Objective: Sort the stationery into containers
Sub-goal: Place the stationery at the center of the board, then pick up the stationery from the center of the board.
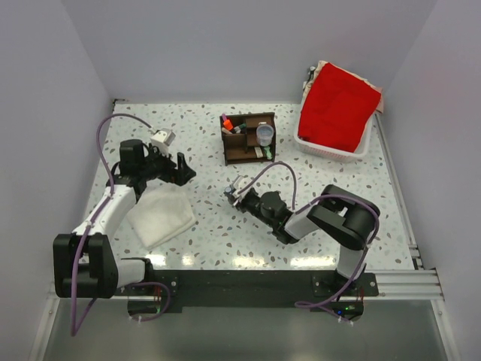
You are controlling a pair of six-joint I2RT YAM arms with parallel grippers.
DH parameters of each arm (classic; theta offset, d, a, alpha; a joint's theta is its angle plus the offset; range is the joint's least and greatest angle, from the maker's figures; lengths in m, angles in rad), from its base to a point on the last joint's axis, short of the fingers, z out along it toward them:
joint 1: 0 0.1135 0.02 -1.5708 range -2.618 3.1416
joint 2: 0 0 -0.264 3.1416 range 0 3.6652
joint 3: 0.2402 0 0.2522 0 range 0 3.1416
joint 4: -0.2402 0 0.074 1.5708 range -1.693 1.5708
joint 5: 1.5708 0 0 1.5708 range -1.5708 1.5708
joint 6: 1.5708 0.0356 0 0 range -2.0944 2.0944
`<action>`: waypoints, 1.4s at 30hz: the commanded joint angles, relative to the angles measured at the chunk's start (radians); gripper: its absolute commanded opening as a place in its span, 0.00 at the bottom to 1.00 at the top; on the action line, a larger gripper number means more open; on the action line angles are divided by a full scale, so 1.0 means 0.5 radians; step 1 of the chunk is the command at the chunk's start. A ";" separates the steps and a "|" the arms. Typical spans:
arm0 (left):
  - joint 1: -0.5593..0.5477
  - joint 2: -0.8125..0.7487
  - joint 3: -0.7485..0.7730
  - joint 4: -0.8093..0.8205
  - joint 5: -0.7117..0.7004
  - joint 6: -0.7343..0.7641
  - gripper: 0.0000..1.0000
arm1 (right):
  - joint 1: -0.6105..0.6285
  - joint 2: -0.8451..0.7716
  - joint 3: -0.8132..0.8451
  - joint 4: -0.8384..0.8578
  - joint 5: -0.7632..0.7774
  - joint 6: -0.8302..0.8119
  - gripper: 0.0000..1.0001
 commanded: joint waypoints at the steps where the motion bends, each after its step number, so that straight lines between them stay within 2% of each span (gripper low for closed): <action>1: 0.013 -0.043 -0.047 0.050 0.046 0.048 1.00 | 0.001 0.084 0.024 0.765 0.006 -0.023 0.00; 10: 0.013 -0.074 -0.099 0.044 0.049 0.036 1.00 | 0.029 0.063 -0.074 0.765 0.046 0.032 0.01; 11: 0.013 -0.071 -0.102 0.050 0.052 0.036 1.00 | 0.041 0.045 -0.089 0.762 0.049 0.023 0.14; 12: 0.013 -0.071 -0.108 0.059 0.055 0.033 1.00 | 0.047 0.017 -0.108 0.759 0.049 0.020 0.23; 20: 0.013 -0.132 -0.179 0.105 0.064 0.020 1.00 | 0.130 -0.149 -0.240 0.710 0.068 -0.035 0.55; 21: 0.013 -0.138 -0.182 0.105 0.065 0.020 1.00 | 0.133 -0.164 -0.243 0.692 0.080 -0.038 0.62; 23: 0.013 -0.147 -0.182 0.102 0.061 0.020 1.00 | 0.136 -0.201 -0.258 0.649 0.092 -0.042 0.65; 25: 0.013 -0.157 -0.176 0.096 0.058 0.020 1.00 | 0.136 -0.244 -0.286 0.658 0.089 -0.060 0.72; 27: 0.013 -0.163 -0.164 0.078 0.052 0.020 1.00 | 0.139 -0.281 -0.292 0.685 0.095 -0.097 0.72; 28: 0.013 -0.169 -0.145 0.062 0.052 0.026 1.00 | 0.139 -0.308 -0.304 0.707 0.117 -0.154 0.79; 30: 0.059 -0.166 -0.090 0.010 0.046 0.036 1.00 | 0.139 -0.455 -0.304 0.643 0.117 -0.280 0.85; 33: 0.069 -0.141 -0.007 -0.045 0.043 0.082 1.00 | 0.081 -0.804 -0.124 -0.091 0.133 -0.349 0.96; 34: 0.075 -0.135 0.014 -0.082 0.040 0.112 1.00 | -0.019 -0.887 0.120 -0.826 0.062 -0.203 0.96; 36: 0.093 -0.147 0.079 -0.109 0.037 0.128 1.00 | -0.149 -0.986 0.446 -1.560 -0.345 -0.024 0.94; 37: 0.099 -0.156 0.094 -0.122 0.034 0.143 1.00 | -0.207 -0.980 0.760 -2.131 -0.450 0.050 0.91; 39: 0.121 -0.178 0.134 -0.152 0.031 0.152 1.00 | -0.208 -0.904 1.035 -2.601 -0.676 0.008 0.86; 40: 0.127 -0.187 0.143 -0.159 0.034 0.155 1.00 | -0.208 -0.864 1.237 -2.953 -0.772 -0.068 0.86; 41: 0.127 -0.196 0.152 -0.162 0.037 0.161 1.00 | -0.208 -0.821 1.324 -3.111 -0.861 -0.139 0.86; 42: 0.136 -0.218 0.159 -0.162 0.043 0.167 1.00 | -0.208 -0.769 1.428 -3.313 -1.077 -0.243 0.87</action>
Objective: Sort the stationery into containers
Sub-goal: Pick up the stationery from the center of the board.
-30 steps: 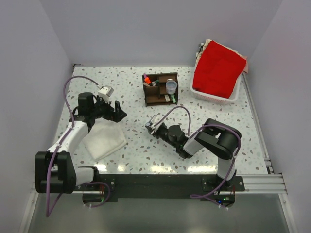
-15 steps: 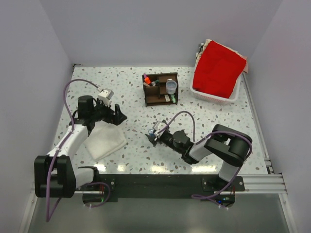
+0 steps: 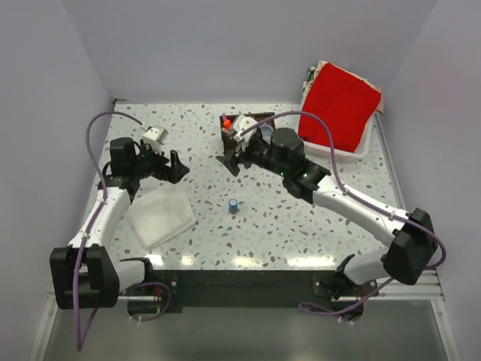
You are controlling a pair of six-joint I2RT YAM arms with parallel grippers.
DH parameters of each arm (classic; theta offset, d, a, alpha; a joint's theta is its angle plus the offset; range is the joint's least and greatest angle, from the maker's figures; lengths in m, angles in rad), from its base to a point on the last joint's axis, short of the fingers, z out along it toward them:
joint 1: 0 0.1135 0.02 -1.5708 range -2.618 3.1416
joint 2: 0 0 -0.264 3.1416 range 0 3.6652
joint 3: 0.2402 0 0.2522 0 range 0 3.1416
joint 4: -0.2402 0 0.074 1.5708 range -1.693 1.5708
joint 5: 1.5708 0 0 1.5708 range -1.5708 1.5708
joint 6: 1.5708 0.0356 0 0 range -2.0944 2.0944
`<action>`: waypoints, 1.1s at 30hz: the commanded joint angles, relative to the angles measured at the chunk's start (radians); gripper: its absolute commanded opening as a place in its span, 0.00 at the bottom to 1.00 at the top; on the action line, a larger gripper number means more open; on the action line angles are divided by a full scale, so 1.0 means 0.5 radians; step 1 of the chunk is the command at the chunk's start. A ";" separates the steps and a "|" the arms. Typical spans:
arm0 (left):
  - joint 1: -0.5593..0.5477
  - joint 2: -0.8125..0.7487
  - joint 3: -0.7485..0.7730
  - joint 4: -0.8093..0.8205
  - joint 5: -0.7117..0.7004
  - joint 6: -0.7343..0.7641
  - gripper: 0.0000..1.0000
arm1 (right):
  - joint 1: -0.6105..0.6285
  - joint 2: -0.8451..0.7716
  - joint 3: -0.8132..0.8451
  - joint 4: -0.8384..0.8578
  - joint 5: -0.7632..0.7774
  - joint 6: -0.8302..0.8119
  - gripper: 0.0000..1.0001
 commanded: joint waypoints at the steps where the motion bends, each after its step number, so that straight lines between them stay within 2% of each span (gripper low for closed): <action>1: 0.044 -0.105 0.106 -0.023 0.031 0.065 1.00 | 0.025 0.251 0.593 -1.787 -0.719 -0.394 0.86; 3: 0.084 -0.145 0.109 0.002 0.034 0.037 1.00 | 0.025 0.423 0.840 -2.173 -0.772 -0.564 0.85; 4: 0.103 -0.160 0.109 0.008 0.034 0.022 1.00 | 0.025 0.579 1.075 -2.549 -0.805 -0.778 0.83; 7: 0.179 -0.209 0.103 0.057 0.022 -0.015 1.00 | 0.025 0.737 1.304 -2.868 -0.720 -0.982 0.79; 15: 0.290 -0.283 0.066 0.109 0.022 -0.077 1.00 | 0.074 0.768 1.157 -2.694 -0.551 -1.139 0.77; 23: 0.308 -0.246 0.069 0.103 0.028 -0.077 1.00 | 0.096 0.654 0.835 -2.209 -0.508 -1.096 0.75; 33: 0.312 -0.151 0.072 0.140 0.037 -0.077 1.00 | 0.096 0.887 0.964 -2.157 -0.462 -1.062 0.71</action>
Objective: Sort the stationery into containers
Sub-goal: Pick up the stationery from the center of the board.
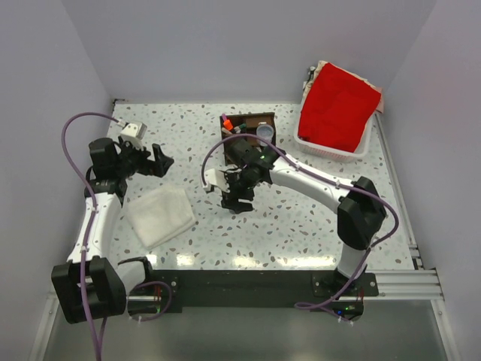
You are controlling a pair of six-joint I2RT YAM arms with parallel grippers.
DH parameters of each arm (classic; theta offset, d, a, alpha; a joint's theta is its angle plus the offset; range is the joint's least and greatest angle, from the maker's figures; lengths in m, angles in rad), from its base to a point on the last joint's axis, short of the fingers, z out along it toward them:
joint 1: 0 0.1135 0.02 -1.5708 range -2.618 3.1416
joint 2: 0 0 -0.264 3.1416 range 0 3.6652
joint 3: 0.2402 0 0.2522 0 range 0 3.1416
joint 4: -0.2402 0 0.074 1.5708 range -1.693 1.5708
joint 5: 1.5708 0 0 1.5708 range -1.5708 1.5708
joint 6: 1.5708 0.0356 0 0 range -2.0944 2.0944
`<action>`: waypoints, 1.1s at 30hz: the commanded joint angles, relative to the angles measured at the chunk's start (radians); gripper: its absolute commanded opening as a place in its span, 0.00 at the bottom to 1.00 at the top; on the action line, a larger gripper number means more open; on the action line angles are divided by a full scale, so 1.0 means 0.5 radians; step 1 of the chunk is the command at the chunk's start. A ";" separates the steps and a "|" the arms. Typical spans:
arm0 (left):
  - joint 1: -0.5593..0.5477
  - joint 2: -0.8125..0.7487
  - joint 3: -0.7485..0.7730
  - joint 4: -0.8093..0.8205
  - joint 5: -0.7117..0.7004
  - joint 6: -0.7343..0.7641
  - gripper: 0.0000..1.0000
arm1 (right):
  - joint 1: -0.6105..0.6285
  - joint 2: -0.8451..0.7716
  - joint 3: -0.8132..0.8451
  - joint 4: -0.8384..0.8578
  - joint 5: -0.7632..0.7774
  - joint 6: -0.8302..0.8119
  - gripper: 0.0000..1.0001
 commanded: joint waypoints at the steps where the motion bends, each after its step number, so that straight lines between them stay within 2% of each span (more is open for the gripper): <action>1: 0.019 0.030 0.043 0.097 0.038 -0.022 1.00 | 0.007 0.113 0.128 0.051 0.054 0.001 0.71; 13: 0.032 0.058 0.028 0.103 0.032 -0.022 1.00 | -0.033 0.272 0.198 0.094 0.100 0.044 0.69; 33: 0.041 0.095 0.016 0.137 0.026 -0.022 1.00 | -0.054 0.374 0.238 0.039 0.072 0.008 0.55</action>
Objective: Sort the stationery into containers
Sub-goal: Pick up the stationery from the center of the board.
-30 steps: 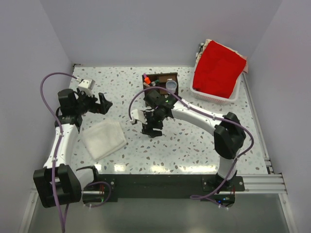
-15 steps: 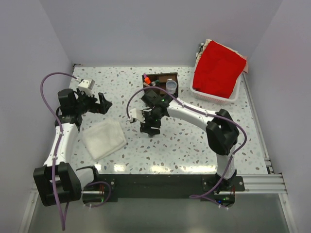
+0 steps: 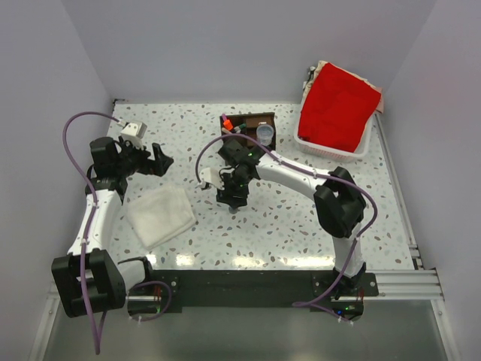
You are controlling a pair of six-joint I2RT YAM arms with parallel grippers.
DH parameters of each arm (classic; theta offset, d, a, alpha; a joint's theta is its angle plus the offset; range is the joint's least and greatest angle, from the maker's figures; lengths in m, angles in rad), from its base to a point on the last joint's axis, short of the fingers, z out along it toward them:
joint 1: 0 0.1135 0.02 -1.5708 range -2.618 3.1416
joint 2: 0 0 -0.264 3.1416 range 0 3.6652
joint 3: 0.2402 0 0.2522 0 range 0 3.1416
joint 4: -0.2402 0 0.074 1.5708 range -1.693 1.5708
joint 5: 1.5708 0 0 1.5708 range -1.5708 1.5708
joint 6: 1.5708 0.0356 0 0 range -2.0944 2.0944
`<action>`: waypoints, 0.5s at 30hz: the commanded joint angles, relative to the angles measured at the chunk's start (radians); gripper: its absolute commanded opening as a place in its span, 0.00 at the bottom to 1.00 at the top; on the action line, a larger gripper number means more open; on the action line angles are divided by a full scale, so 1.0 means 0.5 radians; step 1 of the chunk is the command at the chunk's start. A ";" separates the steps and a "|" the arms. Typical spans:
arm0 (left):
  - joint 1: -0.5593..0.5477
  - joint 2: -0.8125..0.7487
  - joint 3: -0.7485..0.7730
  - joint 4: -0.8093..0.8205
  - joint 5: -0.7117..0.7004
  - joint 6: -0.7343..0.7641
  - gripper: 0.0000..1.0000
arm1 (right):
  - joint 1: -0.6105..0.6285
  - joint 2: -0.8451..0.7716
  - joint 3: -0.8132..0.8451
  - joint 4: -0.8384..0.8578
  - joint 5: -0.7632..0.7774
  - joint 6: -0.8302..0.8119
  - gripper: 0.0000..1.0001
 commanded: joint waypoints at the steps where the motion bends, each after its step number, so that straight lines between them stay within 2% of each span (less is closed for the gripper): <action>1: 0.026 0.010 0.013 0.093 0.029 -0.022 1.00 | -0.003 0.005 0.070 -0.018 -0.013 -0.016 0.54; 15: 0.029 0.013 0.003 0.112 0.035 -0.089 1.00 | -0.006 0.011 0.049 0.019 0.023 0.002 0.41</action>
